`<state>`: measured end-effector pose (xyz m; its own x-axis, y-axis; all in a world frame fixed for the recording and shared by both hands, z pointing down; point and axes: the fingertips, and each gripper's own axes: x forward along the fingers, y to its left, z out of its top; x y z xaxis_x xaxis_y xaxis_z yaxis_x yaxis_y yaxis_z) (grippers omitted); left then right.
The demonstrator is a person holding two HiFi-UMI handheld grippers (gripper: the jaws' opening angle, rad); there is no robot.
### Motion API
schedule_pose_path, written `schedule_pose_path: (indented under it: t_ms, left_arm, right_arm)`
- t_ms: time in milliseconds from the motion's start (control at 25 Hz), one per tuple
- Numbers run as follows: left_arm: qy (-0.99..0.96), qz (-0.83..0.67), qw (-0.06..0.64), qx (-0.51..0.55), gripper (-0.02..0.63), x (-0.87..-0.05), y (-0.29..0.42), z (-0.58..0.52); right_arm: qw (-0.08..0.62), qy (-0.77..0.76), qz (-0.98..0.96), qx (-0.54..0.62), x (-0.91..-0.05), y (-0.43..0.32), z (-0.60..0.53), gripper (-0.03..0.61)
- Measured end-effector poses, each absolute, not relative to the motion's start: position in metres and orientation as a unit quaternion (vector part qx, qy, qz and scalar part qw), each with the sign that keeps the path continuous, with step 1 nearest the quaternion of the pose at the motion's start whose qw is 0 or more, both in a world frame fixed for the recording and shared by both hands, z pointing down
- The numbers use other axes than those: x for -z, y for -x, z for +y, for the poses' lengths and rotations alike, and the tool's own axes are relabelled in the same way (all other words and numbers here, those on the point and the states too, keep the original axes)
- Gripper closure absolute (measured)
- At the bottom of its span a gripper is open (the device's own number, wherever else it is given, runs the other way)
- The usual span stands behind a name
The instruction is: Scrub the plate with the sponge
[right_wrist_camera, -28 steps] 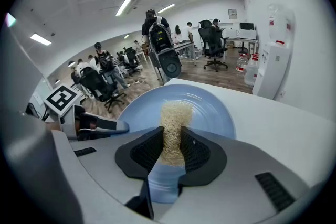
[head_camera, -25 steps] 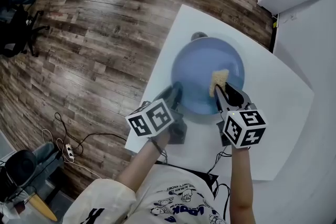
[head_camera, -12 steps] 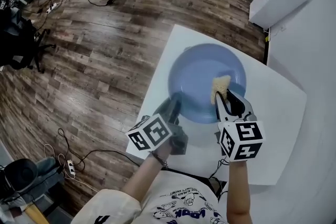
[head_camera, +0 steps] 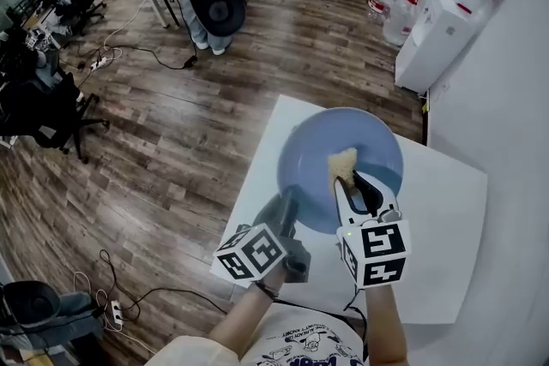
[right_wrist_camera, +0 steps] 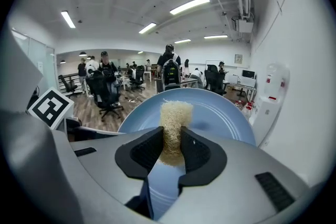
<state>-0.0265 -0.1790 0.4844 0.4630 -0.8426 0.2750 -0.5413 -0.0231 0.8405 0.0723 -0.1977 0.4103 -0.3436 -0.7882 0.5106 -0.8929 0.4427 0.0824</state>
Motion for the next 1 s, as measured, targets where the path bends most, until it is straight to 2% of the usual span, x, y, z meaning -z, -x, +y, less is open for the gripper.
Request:
schedule_pose_path:
  t_ms: [480,1000]
  left_arm:
    - [-0.731,-0.494,0.445,0.155,0.588,-0.428,0.003,-0.142]
    - [-0.745,-0.5,0.416,0.148,0.589,-0.407,-0.004,-0.118]
  right_arm:
    - [0.236,-0.476,-0.846,-0.053,-0.366,-0.063,-0.162,0.474]
    - [0.259,-0.421,-0.869,-0.007,-0.362,-0.04,-0.134,0.474]
